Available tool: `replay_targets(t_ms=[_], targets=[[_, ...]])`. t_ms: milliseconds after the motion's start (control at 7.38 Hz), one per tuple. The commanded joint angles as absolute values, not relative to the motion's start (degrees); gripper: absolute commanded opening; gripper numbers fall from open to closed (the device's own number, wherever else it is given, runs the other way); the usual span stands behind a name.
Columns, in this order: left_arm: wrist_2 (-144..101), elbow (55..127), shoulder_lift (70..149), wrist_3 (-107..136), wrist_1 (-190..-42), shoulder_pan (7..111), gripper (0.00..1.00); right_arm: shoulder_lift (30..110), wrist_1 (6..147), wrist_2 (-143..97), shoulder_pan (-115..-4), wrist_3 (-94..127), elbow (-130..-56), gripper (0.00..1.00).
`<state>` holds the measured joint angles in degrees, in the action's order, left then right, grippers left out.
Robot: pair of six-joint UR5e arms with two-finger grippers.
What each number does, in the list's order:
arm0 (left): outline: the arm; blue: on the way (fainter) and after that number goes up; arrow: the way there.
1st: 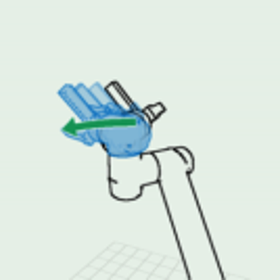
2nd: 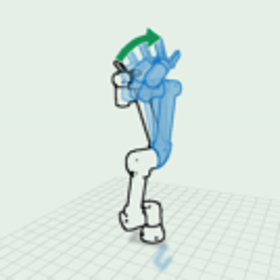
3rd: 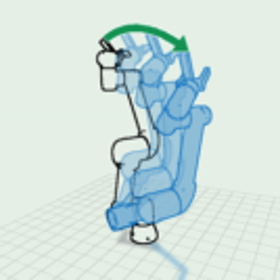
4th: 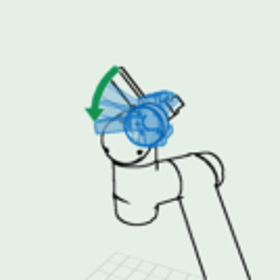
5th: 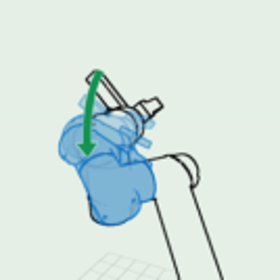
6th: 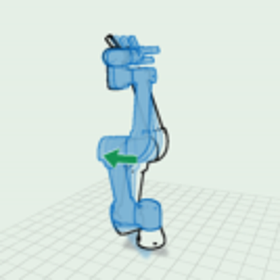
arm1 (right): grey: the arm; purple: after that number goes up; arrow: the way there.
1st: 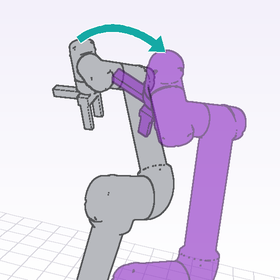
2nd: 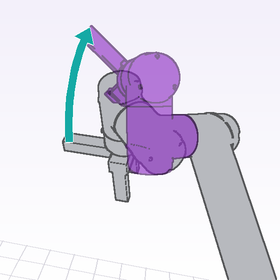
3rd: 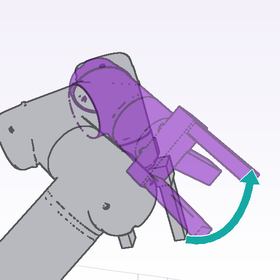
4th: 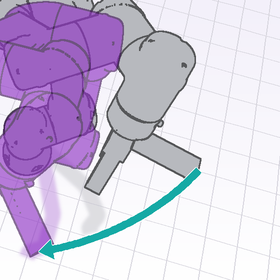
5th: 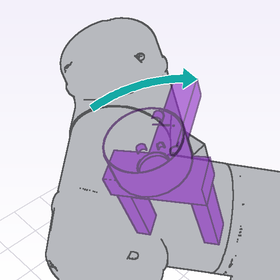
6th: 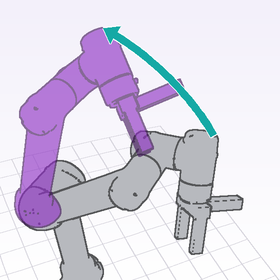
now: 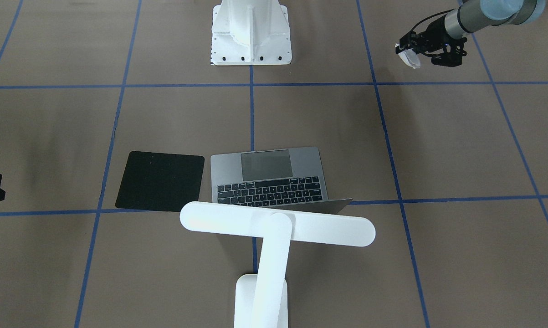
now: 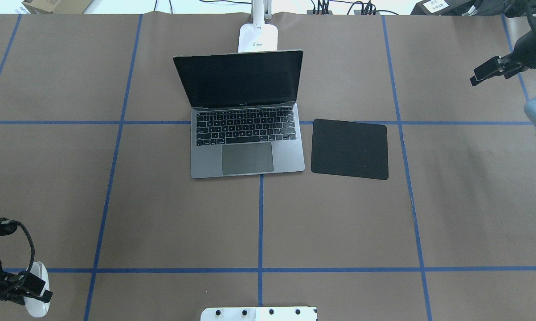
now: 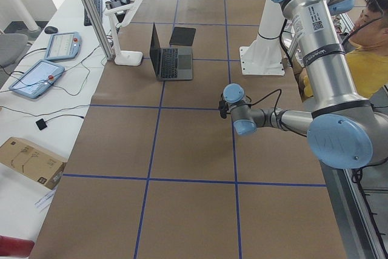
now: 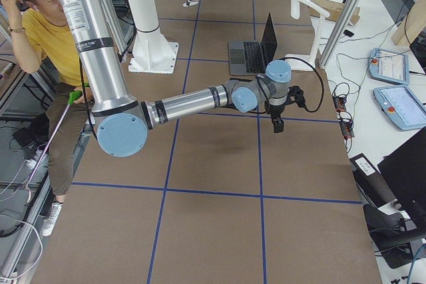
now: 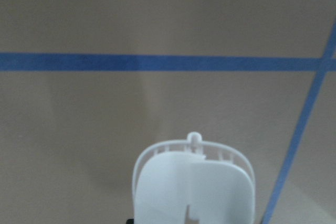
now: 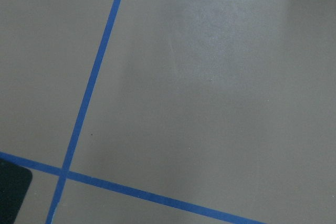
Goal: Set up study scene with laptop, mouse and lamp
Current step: 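Carry the white mouse with the left gripper toward the laptop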
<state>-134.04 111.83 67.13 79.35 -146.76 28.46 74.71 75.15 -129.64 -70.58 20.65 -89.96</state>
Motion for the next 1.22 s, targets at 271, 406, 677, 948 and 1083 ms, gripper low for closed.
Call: replay_targets(t_ms=[271, 406, 677, 948, 1083], targets=[[-133.9, 113.5, 81.2, 79.3, -133.4, 33.8, 0.53, 74.7, 75.1, -129.6, -70.6, 20.6, -89.7, 1.00], [-133.8, 114.0, 84.9, 79.4, -130.2, 35.6, 0.53, 74.7, 75.1, -129.6, -70.6, 20.6, -89.7, 1.00], [-130.6, 114.4, 94.3, 79.4, -119.1, 35.8, 0.54, 74.7, 75.1, -129.6, -70.6, 20.6, -89.6, 1.00], [-129.5, 114.4, 104.4, 79.4, -108.5, 35.8, 0.53, 74.7, 75.1, -129.6, -70.6, 20.5, -89.4, 1.00], [-129.2, 113.9, 110.0, 79.1, -102.4, 35.7, 0.53, 74.7, 75.1, -129.6, -70.6, 20.5, -89.4, 1.00]])
